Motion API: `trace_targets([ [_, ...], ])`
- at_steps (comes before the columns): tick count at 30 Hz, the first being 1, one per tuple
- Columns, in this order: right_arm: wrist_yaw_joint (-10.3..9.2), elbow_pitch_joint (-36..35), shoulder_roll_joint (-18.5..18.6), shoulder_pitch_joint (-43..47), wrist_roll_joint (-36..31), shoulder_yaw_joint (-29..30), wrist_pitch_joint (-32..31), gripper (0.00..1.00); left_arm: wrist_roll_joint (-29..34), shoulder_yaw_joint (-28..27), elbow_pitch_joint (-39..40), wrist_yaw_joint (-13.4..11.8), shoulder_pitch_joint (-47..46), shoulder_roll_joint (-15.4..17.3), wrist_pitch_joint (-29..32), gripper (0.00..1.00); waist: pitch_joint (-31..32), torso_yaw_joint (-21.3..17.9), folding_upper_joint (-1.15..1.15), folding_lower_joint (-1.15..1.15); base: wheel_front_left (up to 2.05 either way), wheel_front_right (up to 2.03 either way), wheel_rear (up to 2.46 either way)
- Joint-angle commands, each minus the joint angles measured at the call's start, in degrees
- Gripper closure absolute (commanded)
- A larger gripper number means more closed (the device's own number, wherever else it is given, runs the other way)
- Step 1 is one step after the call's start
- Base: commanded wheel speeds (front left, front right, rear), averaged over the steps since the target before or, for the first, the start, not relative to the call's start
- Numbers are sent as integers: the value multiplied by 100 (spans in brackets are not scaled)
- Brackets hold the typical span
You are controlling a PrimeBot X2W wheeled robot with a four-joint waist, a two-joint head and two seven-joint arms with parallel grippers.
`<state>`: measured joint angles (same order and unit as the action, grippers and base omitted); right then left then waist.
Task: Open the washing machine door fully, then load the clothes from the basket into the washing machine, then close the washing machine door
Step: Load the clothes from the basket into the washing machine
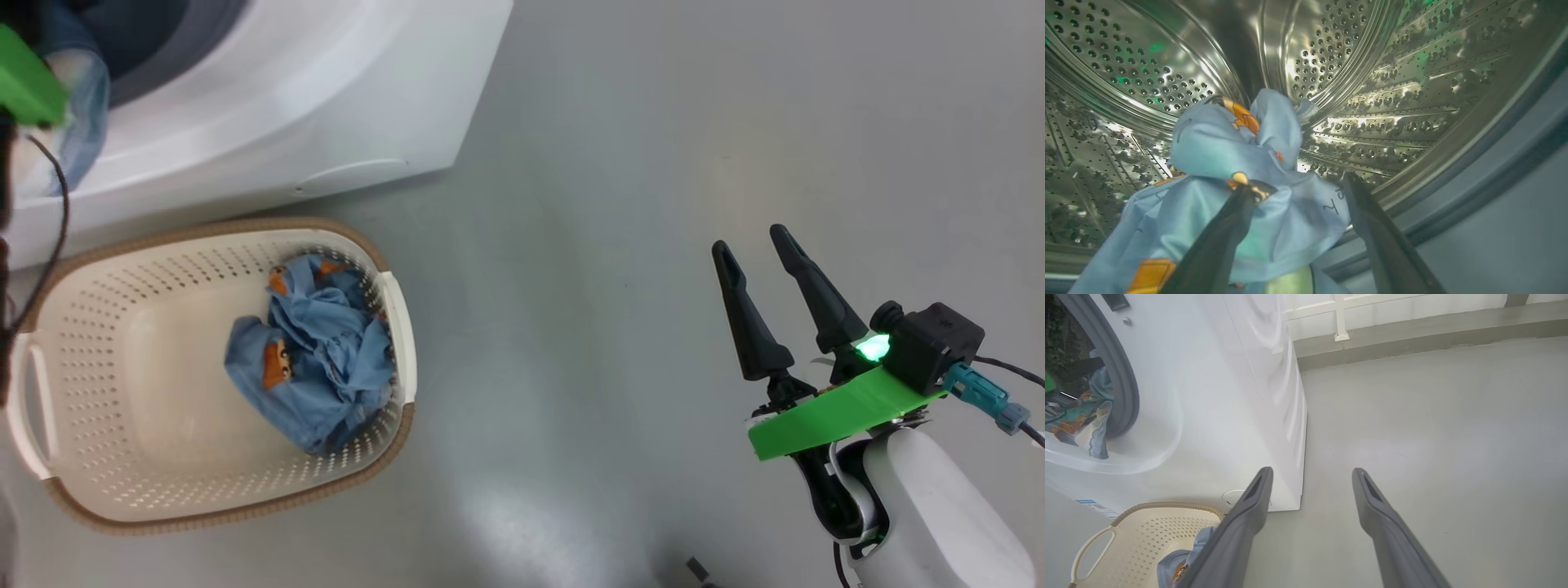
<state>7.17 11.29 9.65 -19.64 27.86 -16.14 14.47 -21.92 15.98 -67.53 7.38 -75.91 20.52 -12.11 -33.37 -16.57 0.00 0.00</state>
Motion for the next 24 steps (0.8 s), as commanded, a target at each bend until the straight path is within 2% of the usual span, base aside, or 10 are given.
trace_targets([
  [1, 32, -75, 113, 45, 31, -81, 53, 0, -97, -8, 105, 10, 127, 209, -78, 0, 210, 131, 0, 0, 0, 0, 0],
  [12, 32, 76, 274, 80, 155, -142, 53, 0, -609, 360, 475, 10, 934, 172, -256, 0, 792, 426, 0, 0, 0, 0, 0],
  [17, 32, 132, 355, 134, 232, -155, 53, 0, -825, 494, 908, 11, 1448, 235, -284, 0, 1134, 543, 0, 0, 0, 0, 0],
  [24, 32, 146, 451, 231, 332, -39, 53, 0, -960, 307, 1774, 11, 2354, 414, -287, 0, 1541, 664, 0, 0, 0, 0, 0],
])
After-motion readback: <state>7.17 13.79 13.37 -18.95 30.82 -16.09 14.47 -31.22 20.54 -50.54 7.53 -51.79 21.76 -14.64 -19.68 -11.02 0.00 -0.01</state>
